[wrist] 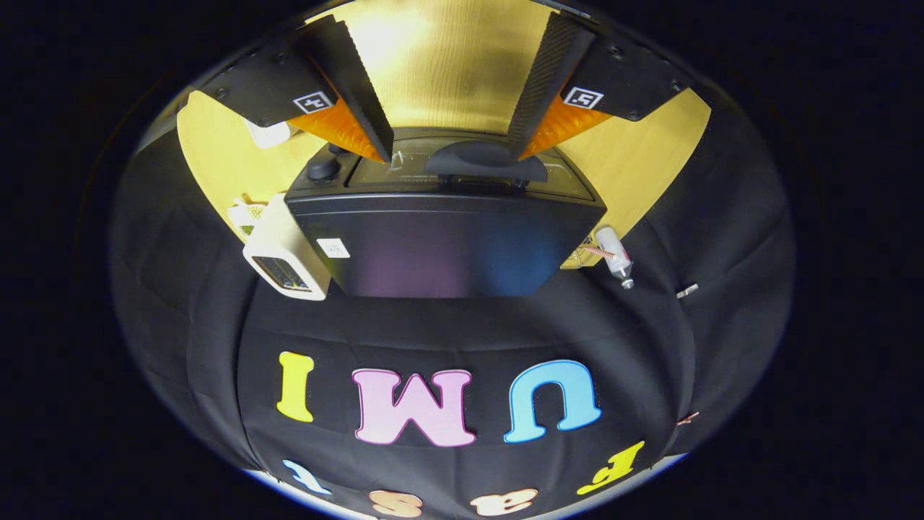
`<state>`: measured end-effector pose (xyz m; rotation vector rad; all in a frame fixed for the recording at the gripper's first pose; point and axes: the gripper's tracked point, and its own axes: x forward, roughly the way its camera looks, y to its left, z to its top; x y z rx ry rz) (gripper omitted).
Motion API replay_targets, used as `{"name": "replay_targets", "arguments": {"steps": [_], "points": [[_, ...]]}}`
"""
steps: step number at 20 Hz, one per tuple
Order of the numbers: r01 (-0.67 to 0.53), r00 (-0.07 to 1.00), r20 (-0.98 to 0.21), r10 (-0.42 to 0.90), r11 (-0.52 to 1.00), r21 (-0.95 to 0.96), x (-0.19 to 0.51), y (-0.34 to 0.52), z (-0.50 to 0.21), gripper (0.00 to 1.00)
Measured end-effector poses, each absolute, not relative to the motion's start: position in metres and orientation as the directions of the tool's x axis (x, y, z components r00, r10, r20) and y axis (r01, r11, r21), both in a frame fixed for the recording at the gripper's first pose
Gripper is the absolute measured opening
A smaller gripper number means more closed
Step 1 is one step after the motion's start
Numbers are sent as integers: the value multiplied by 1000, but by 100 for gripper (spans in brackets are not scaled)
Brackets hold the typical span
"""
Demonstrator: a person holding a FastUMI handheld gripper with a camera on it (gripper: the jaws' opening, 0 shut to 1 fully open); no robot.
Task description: Open the toaster oven, put the food inside, and close the toaster oven door.
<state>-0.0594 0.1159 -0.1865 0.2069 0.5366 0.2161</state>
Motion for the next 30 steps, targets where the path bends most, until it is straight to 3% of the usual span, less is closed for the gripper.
{"name": "replay_targets", "arguments": {"steps": [15, 30], "points": [[-120, 975, -158, 158, 967, 227, -76, -1, 0, 98], [-110, 980, -139, 143, 970, 219, -59, -52, 1, 98]]}}
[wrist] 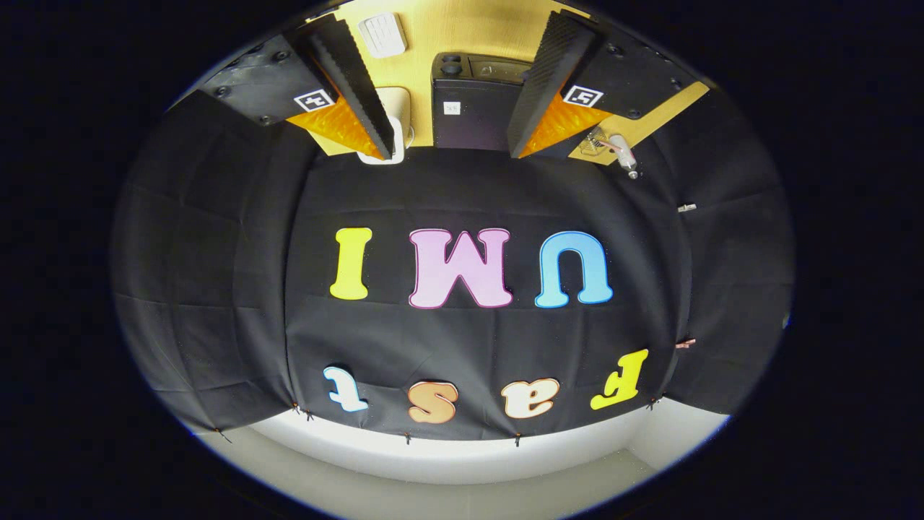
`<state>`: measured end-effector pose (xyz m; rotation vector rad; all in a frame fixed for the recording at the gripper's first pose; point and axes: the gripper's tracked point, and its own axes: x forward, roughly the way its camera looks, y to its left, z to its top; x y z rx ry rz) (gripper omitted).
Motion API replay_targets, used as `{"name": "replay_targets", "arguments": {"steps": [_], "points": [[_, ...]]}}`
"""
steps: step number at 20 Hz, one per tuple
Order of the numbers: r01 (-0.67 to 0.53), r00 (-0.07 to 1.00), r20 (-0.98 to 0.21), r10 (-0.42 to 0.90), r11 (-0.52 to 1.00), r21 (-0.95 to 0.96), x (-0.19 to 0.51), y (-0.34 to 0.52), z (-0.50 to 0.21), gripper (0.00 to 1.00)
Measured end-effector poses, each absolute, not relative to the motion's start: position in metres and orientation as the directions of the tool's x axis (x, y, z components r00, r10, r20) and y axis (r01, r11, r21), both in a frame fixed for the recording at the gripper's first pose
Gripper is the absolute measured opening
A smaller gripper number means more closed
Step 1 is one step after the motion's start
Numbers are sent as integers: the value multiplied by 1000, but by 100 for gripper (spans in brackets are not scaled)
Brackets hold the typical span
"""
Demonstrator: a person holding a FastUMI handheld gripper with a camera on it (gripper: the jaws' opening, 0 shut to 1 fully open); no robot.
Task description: Open the toaster oven, put the food inside, and close the toaster oven door.
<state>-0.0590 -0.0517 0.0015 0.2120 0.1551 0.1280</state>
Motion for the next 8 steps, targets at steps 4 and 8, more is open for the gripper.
{"name": "replay_targets", "arguments": {"steps": [4, 8], "points": [[-131, 977, -138, 164, 967, 219, -56, -59, -5, 98], [-134, 974, -150, 171, 964, 227, -53, -67, -13, 98]]}}
